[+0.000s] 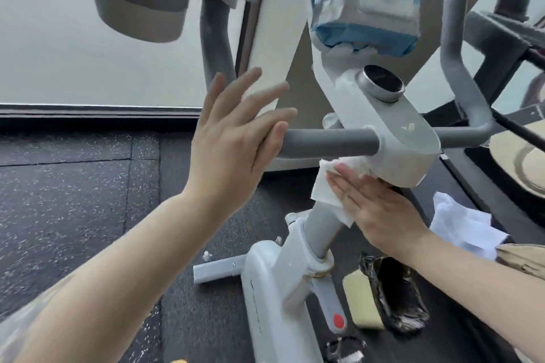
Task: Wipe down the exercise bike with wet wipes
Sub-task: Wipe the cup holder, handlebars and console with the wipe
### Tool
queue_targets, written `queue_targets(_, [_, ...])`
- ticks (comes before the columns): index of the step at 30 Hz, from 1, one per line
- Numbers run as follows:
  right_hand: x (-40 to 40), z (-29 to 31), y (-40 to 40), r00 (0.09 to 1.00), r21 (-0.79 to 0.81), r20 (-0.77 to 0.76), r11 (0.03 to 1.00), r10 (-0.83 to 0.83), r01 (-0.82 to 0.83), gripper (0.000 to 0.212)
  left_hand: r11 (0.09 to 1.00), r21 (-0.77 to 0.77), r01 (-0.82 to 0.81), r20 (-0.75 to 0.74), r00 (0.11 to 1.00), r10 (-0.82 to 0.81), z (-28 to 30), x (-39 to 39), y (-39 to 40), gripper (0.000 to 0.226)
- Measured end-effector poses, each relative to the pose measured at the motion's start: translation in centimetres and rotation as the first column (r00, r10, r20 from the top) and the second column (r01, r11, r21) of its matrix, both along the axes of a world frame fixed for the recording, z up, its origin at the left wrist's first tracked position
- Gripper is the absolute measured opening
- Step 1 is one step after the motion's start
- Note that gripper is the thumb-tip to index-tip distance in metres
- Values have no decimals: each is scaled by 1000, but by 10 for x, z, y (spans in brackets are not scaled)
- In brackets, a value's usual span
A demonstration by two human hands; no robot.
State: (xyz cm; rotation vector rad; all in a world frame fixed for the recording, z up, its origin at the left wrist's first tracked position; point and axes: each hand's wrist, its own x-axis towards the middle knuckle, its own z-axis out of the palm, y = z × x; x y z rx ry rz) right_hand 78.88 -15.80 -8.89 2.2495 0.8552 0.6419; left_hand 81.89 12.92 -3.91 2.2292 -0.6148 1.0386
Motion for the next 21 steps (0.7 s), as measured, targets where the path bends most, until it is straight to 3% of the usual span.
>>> queue_targets(3, [8, -19, 0, 992, -91, 15, 988, -121, 122, 58, 984, 175, -14, 95, 995, -2, -11, -10, -2, 32])
queue_targets(5, [3, -41, 6, 994, -205, 22, 973, -106, 108, 59, 961, 274, -23, 136, 991, -15, -17, -16, -5, 39])
queue_targets(7, [-8, -60, 6, 989, -313, -73, 944, -129, 100, 63, 942, 337, -16, 145, 989, -35, -19, -16, -3, 48])
queue_targets(9, [-15, -58, 5, 968, -284, -150, 946, -202, 154, 65, 923, 385, -6, 152, 987, -57, -18, -14, 3, 52])
queue_targets(15, [8, -34, 31, 924, -52, 52, 923, -379, 382, 64, 948, 318, 12, 113, 992, -50, -18, -19, -1, 49])
queue_targets(16, [5, -40, 36, 915, -98, 17, 910, -404, 404, 63, 950, 311, 12, 110, 993, -48, -18, -20, -1, 49])
queue_targets(18, [-11, -53, 34, 897, -334, -71, 858, -437, 391, 64, 949, 315, 28, 110, 992, -65, -18, -19, 1, 48])
queue_targets(19, [-15, -51, 28, 911, -357, -94, 867, -402, 346, 64, 945, 324, 39, 111, 991, -78, -18, -18, 2, 48])
queue_targets(21, [-8, -40, 14, 933, -250, -62, 911, -354, 329, 64, 943, 330, 48, 111, 990, -89, -17, -18, 3, 49])
